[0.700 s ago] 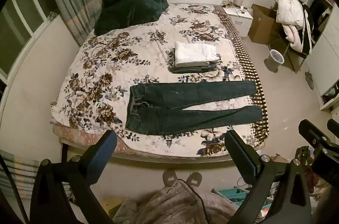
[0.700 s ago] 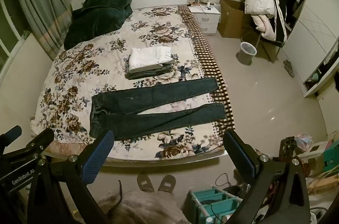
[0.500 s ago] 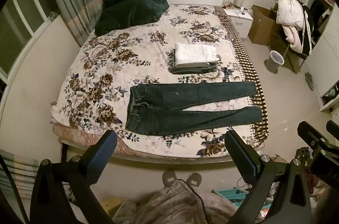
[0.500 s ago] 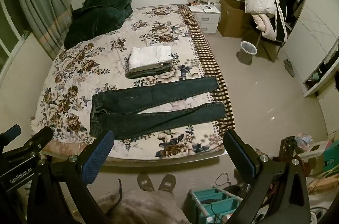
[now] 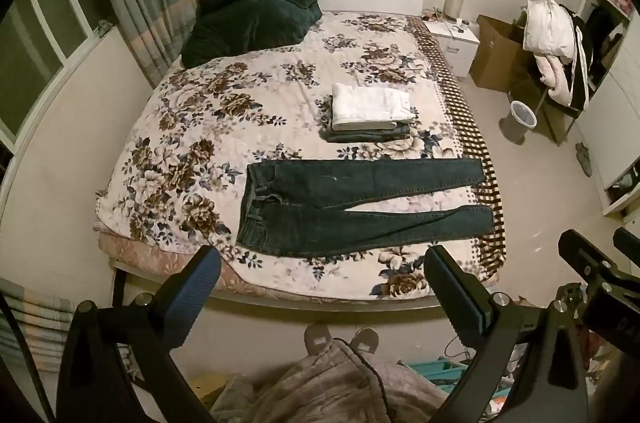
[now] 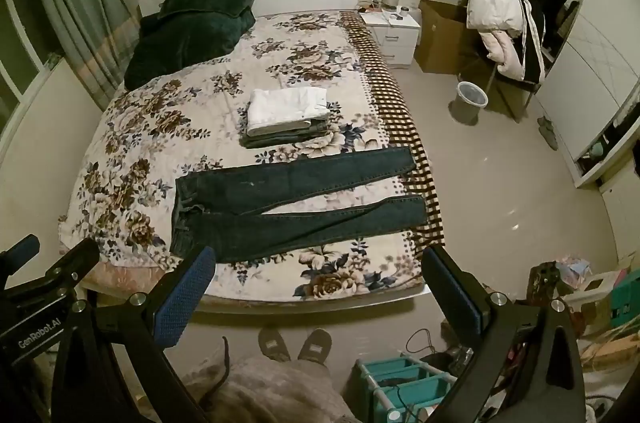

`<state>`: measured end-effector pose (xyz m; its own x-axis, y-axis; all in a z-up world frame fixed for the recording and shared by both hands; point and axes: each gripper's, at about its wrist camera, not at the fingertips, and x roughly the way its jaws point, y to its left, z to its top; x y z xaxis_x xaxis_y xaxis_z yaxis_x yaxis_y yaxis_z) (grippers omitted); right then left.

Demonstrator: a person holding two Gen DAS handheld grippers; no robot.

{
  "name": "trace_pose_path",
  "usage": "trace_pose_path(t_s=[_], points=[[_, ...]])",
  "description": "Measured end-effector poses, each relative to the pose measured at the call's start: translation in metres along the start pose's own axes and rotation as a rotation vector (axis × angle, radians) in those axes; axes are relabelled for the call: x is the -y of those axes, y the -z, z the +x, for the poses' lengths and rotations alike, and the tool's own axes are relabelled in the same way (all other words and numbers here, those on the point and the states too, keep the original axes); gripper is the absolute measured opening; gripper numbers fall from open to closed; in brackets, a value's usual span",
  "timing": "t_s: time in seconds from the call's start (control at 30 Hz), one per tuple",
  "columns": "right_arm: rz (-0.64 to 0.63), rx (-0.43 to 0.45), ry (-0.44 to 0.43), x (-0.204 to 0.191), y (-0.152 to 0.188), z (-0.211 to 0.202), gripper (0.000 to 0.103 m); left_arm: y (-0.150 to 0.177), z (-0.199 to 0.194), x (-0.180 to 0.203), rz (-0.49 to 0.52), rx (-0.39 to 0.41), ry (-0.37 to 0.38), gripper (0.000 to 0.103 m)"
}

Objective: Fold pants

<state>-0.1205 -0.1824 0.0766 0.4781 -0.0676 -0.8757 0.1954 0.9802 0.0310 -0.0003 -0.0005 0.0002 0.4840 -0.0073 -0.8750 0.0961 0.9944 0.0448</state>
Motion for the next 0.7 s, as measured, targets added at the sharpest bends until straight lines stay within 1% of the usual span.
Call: trace_pose_path(t_s=[0.27, 0.53, 0.57, 0.6, 0.67, 0.7], points=[[-0.003, -0.001, 0.001, -0.005, 0.006, -0.004, 0.103, -0.003, -0.003, -0.002, -0.003, 0.003, 0.003, 0.103], [-0.005, -0.001, 0.0, -0.01, 0.007, -0.003, 0.103, -0.018, -0.008, 0.0, 0.002, 0.008, 0.006, 0.103], [-0.003, 0.0, -0.001, -0.009, 0.007, -0.003, 0.103, -0.015, -0.015, -0.008, -0.002, 0.007, 0.011, 0.103], [-0.001, 0.0, -0.002, -0.009, 0.007, -0.003, 0.103, -0.016, -0.016, -0.008, -0.001, 0.008, 0.011, 0.103], [-0.004, 0.001, 0.003, -0.01, 0.007, -0.003, 0.103, -0.021, -0.017, -0.008, 0.001, 0.009, 0.015, 0.103], [-0.002, 0.001, 0.001, -0.01, 0.006, -0.001, 0.103, -0.028, -0.013, -0.017, -0.007, 0.012, 0.015, 0.103]])
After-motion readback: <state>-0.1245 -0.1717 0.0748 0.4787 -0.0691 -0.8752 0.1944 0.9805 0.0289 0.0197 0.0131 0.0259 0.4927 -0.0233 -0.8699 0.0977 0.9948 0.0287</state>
